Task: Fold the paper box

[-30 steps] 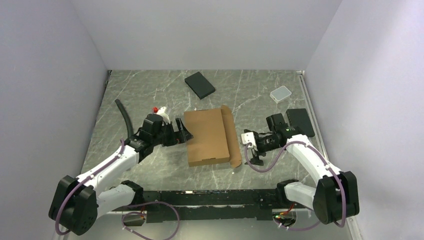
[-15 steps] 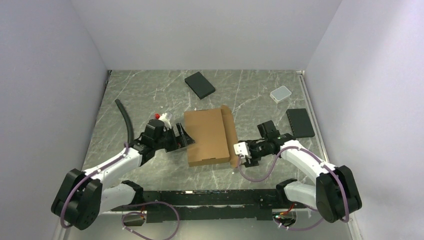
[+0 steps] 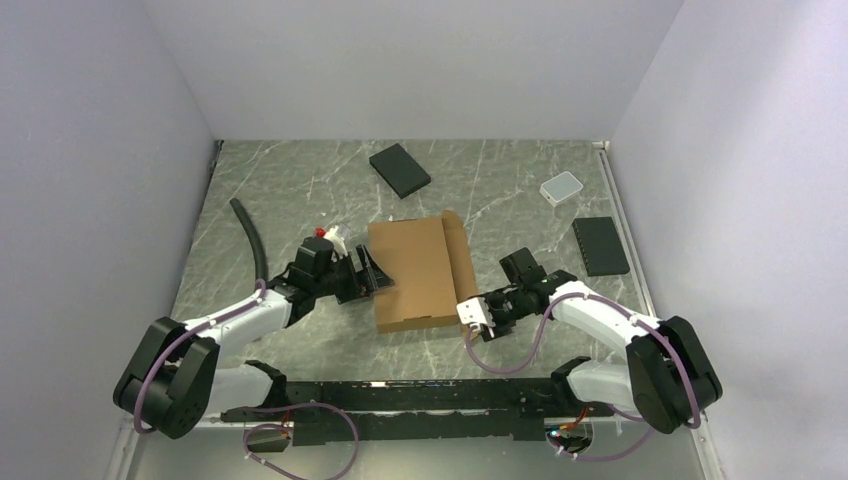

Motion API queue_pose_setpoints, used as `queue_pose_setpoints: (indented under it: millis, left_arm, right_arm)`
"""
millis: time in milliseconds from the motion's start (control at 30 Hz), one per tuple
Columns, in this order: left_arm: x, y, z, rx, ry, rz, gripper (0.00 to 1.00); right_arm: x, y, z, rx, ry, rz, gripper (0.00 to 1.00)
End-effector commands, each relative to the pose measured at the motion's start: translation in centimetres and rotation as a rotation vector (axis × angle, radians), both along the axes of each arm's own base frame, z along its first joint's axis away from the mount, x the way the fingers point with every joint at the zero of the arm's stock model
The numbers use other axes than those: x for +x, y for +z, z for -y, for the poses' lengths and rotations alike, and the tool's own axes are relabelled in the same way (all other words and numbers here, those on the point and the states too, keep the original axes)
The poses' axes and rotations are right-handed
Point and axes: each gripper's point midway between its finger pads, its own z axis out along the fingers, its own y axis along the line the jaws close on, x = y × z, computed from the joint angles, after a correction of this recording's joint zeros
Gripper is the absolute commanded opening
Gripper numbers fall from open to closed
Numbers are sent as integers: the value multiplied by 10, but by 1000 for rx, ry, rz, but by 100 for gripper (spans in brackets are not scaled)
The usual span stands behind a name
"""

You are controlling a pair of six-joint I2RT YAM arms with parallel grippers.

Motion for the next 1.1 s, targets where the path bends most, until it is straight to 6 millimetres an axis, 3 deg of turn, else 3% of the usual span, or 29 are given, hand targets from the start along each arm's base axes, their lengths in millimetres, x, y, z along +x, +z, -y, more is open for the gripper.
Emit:
queue_pose_setpoints:
  millis: [0,233,400,733,1067]
  left_arm:
    - [4,5,5,-34,-8,15,87]
    - [3,9,5,-32,-21,23,87]
    - [3,7,7,-42,-22,25,87]
    - [2,-3,8,-37,-26,-8,85]
    - [2,-8,12,-42,-43,-22,82]
  right_arm:
    - [-5,2,0,-6,37,0,51]
    - [-20,10,-1,21,84,-27,60]
    - [3,-1,-2,4,-2,46,55]
    - [7,6,-14,38,-21,48,34]
    - [5,21,-25,90,-66,-34,3]
